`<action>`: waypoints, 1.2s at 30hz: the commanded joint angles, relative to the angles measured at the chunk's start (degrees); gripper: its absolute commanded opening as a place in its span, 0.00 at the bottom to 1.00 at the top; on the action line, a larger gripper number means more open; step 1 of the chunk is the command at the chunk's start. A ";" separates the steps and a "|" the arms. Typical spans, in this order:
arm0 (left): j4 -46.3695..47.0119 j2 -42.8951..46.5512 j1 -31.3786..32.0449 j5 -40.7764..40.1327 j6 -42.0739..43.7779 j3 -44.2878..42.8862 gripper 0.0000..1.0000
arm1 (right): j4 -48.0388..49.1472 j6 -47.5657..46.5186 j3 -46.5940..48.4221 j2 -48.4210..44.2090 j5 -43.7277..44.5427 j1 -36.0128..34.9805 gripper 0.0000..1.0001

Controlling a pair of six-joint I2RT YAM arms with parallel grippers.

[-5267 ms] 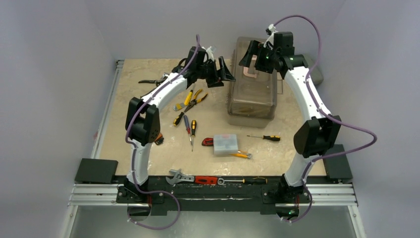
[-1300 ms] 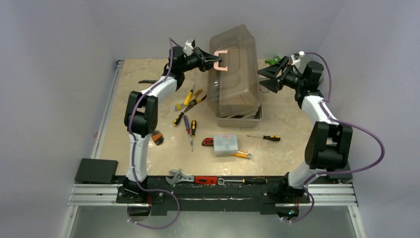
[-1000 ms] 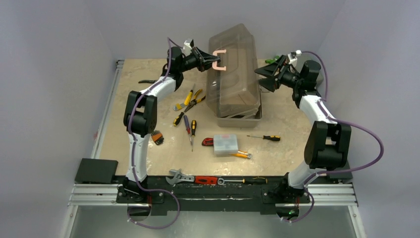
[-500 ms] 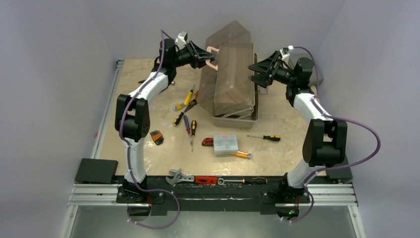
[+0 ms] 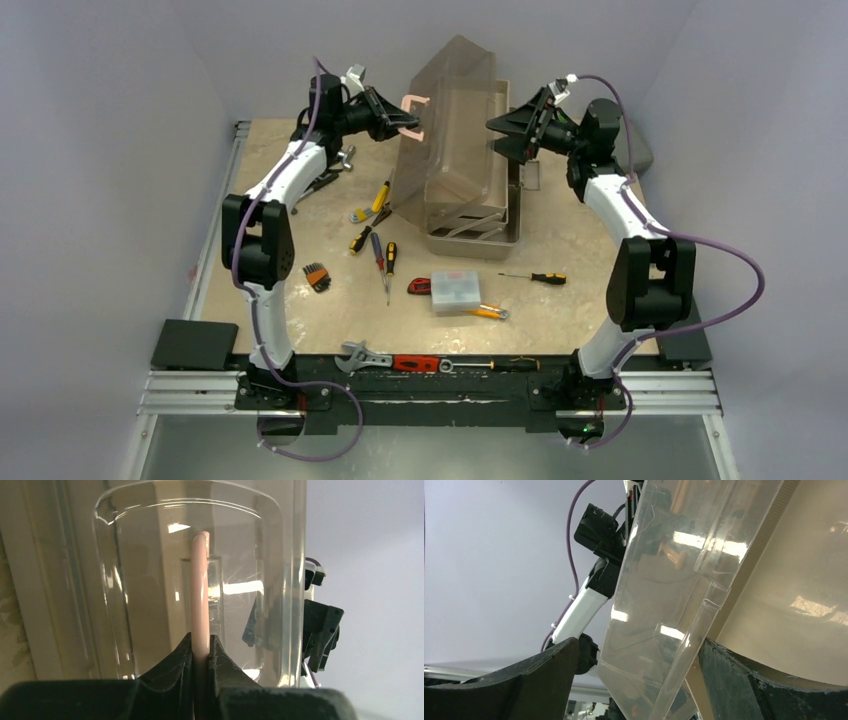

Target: Pack the tool kit

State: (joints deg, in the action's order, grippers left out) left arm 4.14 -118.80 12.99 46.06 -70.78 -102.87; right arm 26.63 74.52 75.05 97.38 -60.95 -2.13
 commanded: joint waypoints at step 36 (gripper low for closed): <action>7.20 1.83 -3.19 4.24 -0.69 5.86 0.00 | -58.81 -55.10 0.43 -0.99 55.66 -4.04 0.39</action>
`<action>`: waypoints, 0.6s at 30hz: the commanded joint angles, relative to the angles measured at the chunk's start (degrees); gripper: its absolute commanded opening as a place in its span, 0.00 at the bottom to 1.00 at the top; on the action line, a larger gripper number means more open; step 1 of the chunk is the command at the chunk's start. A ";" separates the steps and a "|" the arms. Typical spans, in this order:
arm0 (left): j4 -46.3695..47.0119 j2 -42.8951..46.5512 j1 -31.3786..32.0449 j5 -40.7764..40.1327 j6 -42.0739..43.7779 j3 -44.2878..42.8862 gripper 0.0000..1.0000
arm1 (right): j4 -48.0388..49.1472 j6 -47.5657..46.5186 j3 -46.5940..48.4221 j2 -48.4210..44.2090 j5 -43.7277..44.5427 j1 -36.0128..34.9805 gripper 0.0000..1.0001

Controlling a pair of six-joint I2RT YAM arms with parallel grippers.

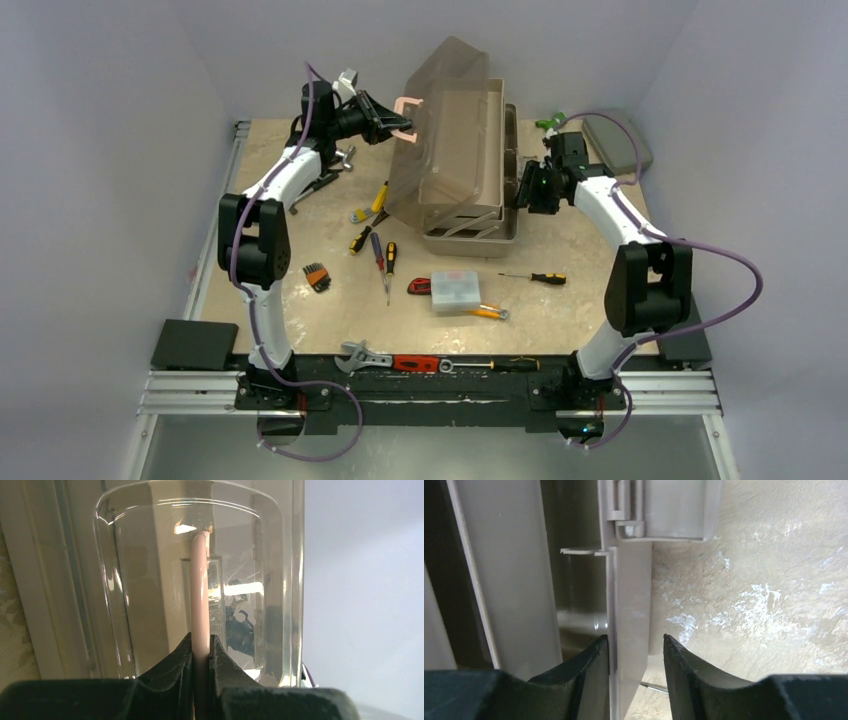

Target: Pack the tool kit

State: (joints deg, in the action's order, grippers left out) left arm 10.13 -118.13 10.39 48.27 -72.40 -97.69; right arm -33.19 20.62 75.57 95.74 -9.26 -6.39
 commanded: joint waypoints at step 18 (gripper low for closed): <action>5.32 1.16 -3.01 3.97 -1.99 2.73 0.00 | 1.99 0.59 2.38 2.74 4.86 12.83 0.00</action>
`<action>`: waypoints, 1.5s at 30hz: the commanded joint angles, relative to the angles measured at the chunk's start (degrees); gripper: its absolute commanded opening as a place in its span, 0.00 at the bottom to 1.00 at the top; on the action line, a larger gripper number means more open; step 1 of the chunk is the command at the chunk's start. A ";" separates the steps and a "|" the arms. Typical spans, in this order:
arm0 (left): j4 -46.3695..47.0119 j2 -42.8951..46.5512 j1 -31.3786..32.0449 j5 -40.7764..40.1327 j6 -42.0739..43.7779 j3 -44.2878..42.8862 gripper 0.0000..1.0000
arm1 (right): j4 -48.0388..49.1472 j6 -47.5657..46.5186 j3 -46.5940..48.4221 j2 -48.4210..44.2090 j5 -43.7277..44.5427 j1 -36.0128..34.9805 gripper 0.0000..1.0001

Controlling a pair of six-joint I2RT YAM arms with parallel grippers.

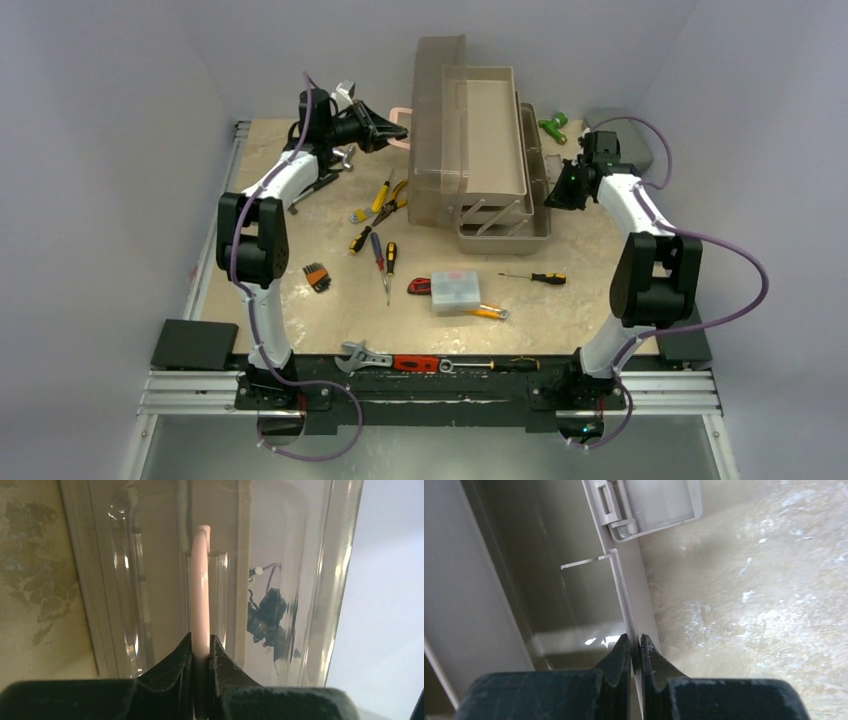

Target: Pack the tool kit

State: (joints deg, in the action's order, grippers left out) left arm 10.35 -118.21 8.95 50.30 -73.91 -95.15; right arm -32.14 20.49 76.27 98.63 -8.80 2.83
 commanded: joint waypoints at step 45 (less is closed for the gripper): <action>-26.81 10.88 1.88 -29.73 34.82 15.59 0.65 | -2.54 -1.13 13.80 2.71 4.16 16.26 0.00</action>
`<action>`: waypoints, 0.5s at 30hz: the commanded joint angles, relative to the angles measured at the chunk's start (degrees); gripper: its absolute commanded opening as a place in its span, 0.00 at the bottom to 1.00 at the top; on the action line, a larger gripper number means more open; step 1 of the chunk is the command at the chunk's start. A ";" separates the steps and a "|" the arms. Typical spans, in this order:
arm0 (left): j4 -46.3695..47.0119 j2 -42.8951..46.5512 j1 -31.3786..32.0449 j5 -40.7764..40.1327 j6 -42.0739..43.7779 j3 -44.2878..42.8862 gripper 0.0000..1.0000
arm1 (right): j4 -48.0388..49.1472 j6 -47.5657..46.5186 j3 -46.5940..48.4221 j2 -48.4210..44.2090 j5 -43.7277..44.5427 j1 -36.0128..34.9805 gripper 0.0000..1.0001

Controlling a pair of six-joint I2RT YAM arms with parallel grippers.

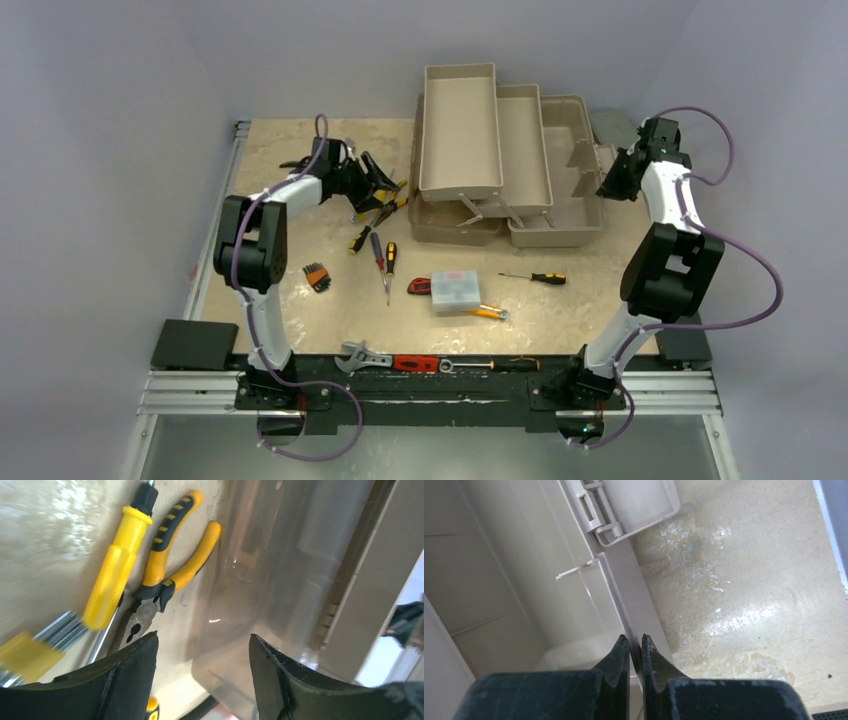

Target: Pack the tool kit

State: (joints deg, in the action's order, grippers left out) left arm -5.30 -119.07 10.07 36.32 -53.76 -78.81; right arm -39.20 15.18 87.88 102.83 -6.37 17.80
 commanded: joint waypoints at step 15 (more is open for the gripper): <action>-32.42 2.05 7.58 -33.05 33.04 -19.47 0.69 | 9.94 6.71 -3.62 -3.72 -3.21 1.27 0.00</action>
State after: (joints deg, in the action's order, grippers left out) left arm -30.63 -112.42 17.85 6.26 -25.80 -94.50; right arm -36.82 15.79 84.75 102.76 -8.67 18.28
